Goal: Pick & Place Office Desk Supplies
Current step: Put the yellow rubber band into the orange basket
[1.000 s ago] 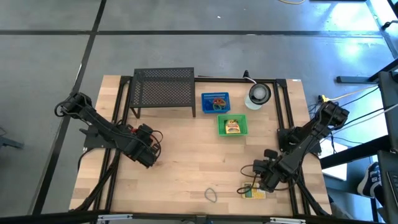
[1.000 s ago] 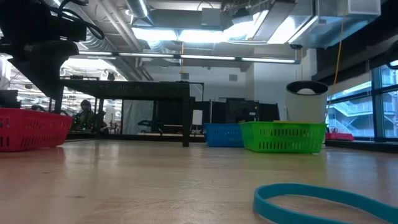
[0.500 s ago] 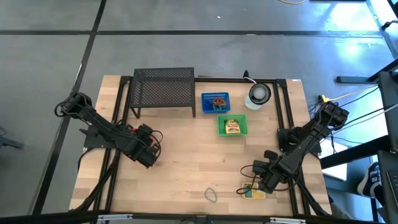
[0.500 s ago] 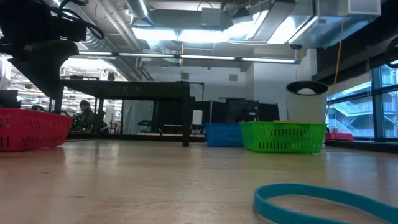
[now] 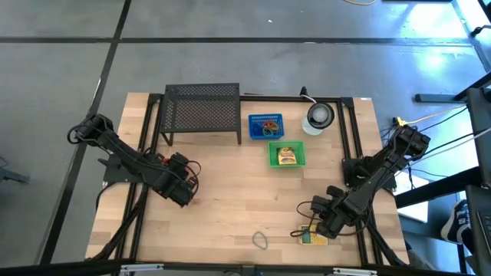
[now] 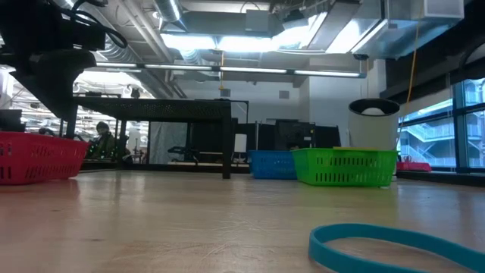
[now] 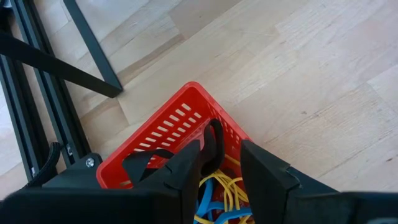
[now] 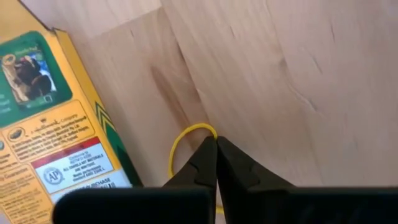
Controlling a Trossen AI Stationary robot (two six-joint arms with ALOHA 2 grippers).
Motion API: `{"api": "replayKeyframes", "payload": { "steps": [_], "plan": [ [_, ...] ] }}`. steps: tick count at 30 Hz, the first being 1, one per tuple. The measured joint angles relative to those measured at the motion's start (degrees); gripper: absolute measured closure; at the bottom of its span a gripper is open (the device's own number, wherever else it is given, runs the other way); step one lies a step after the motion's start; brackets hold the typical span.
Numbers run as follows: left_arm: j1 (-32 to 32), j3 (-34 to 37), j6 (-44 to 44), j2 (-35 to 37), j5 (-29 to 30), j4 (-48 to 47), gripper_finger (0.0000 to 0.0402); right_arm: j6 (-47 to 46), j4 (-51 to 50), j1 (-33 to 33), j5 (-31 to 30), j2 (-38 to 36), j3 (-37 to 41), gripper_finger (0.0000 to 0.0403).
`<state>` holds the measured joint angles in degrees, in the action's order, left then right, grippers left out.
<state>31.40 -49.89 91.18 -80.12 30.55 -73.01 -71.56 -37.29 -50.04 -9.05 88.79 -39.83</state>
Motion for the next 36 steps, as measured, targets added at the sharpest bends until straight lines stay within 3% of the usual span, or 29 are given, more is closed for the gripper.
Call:
{"api": "replayKeyframes", "payload": {
  "steps": [6, 9, 16, 23, 29, 32, 36],
  "plan": [
    [0.00, 0.00, -0.11, 0.00, 0.04, -0.01, 0.0293, 0.64, 2.03, 0.08, -2.45, -1.48, 0.36, 0.0401],
    [0.00, 0.00, -1.89, 0.00, 0.36, 0.00, 0.0293, 0.89, 2.30, 0.01, -7.43, -3.28, 0.50, 0.0402],
    [0.00, 0.01, -2.40, 0.00, 2.01, 0.64, 0.0293, 7.91, 10.24, -0.11, -28.38, -8.72, 0.37, 0.0402],
    [0.00, 0.02, -3.51, 0.00, 4.74, 1.31, 0.0293, 25.91, 27.54, -0.13, -50.89, -12.70, 0.27, 0.0402],
    [0.00, 0.04, -17.17, 0.00, 13.58, 9.19, 0.0293, 39.27, 41.66, 0.27, -58.38, -13.92, 0.19, 0.0403],
    [0.00, 0.04, -28.73, 0.00, 17.49, 18.60, 0.0293, 43.02, 46.05, 1.37, -58.48, -13.92, 0.17, 0.0403],
    [0.00, 0.04, -44.82, 0.00, 18.32, 34.13, 0.0291, 43.43, 46.68, 3.45, -55.67, -13.92, 0.13, 0.0403]
  ]
}}
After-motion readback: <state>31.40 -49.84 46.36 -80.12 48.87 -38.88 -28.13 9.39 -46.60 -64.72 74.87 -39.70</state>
